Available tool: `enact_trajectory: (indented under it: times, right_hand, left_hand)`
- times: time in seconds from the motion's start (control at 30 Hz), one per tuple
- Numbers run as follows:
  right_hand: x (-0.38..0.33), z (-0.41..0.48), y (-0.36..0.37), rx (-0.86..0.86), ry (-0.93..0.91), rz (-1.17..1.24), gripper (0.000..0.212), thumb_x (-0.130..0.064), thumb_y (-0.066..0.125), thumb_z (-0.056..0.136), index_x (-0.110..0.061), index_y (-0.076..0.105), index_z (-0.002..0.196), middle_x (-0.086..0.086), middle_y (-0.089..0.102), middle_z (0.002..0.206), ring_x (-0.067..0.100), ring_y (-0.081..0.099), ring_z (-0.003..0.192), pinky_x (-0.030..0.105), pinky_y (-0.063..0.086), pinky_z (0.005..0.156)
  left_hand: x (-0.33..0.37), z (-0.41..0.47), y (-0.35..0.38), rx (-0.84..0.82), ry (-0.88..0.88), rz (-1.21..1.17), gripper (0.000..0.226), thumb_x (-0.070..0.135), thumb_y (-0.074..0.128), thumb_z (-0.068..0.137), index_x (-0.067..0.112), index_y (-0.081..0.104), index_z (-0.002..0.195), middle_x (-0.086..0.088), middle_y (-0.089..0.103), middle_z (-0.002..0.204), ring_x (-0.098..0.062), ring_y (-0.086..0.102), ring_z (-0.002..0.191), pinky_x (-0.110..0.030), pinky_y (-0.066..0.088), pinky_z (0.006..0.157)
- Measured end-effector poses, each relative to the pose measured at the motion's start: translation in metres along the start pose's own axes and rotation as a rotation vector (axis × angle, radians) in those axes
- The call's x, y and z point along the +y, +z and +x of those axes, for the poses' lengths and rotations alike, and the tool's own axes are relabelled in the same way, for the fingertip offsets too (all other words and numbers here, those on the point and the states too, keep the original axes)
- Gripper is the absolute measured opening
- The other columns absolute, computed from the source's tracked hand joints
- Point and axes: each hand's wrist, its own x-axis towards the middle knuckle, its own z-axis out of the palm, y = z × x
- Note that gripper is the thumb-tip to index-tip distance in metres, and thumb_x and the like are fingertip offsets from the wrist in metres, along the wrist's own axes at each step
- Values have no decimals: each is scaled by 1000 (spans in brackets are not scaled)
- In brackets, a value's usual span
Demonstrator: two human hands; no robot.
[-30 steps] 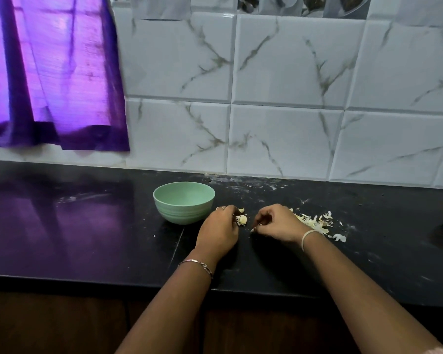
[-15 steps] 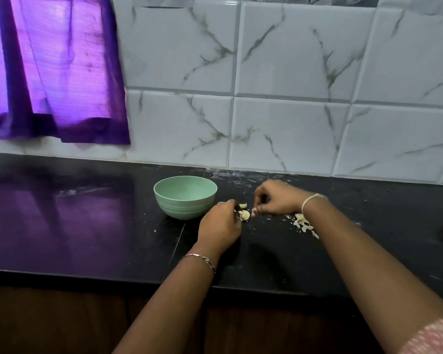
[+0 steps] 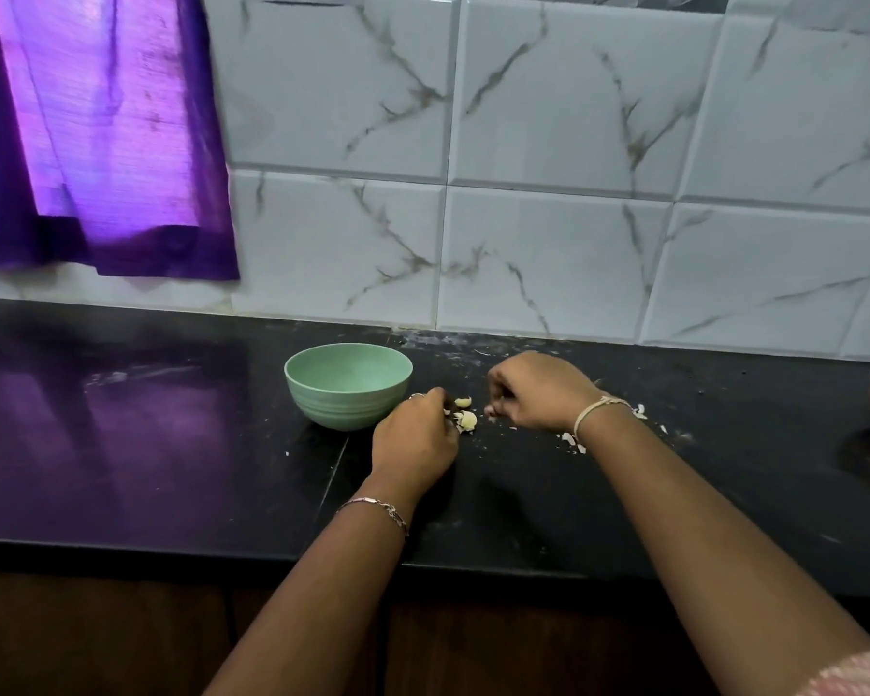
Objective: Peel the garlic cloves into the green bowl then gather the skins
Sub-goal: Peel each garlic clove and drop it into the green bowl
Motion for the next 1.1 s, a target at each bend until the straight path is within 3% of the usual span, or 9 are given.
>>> enact_trajectory:
  times: [0.07,0.23,0.33,0.4,0.57,0.73,0.83,0.9,1.1]
  right_hand:
    - [-3,-4,6,61,2,-42,10,-31,62,91,-26,59,83,-2,67,98,21,61,95,29,38,69]
    - [-9,-3,19,-128,-34,30,21,-22,65,88,-24,51,72,2,65,90,24,61,88,29,37,66]
    - [2,-4,-3,8,11,50,15,-31,64,91,-25,59,79,-9,58,81,14,53,79,27,35,64]
    - [2,-8,6,108,34,30,13,-32,64,90,-27,60,80,-9,60,83,15,56,82,28,36,65]
    - [-9,-5,15,-132,-23,20,10,-29,64,90,-24,60,81,-4,62,90,15,54,83,27,36,66]
    - [-2,5,-15,44,-6,147,8,-32,65,90,-24,66,88,-5,67,91,13,58,83,26,40,69]
    - [-6,4,30,-4,17,107,6,-28,62,89,-27,67,92,-2,68,98,20,63,94,28,46,75]
    - [2,6,53,-12,65,249,5,-29,63,88,-27,67,90,-1,68,93,22,64,92,31,50,77]
    - [6,-2,63,90,206,1097,16,-22,53,100,-12,61,89,-1,57,68,3,51,55,12,39,51]
  left_hand:
    - [1,0,-1,2,3,5,24,24,50,91,20,56,114,-2,63,108,-25,59,104,-35,45,76]
    - [1,-1,-2,-7,-6,3,24,25,50,91,19,56,113,-3,63,109,-25,59,104,-35,46,77]
    - [0,-2,-2,-6,-13,3,24,25,50,91,19,56,113,-3,63,109,-26,59,103,-36,47,77]
    - [1,-1,-2,2,-7,1,24,25,50,91,19,56,113,-3,63,108,-25,59,103,-36,47,76]
    - [1,-1,-2,-20,-6,8,25,25,50,91,20,56,115,-3,63,109,-26,59,104,-36,47,78]
    - [-1,0,0,-17,10,-36,23,24,53,87,19,56,110,-2,61,108,-24,59,102,-39,50,78]
    - [-2,1,3,-42,84,-69,31,23,57,84,19,53,115,-2,53,116,-24,56,105,-40,49,82]
    - [-2,2,5,-73,119,-80,38,26,59,84,21,52,121,-1,49,121,-22,55,108,-38,49,84]
    - [0,6,6,-20,165,-128,23,36,64,87,25,60,107,6,56,107,-16,57,100,-37,50,79]
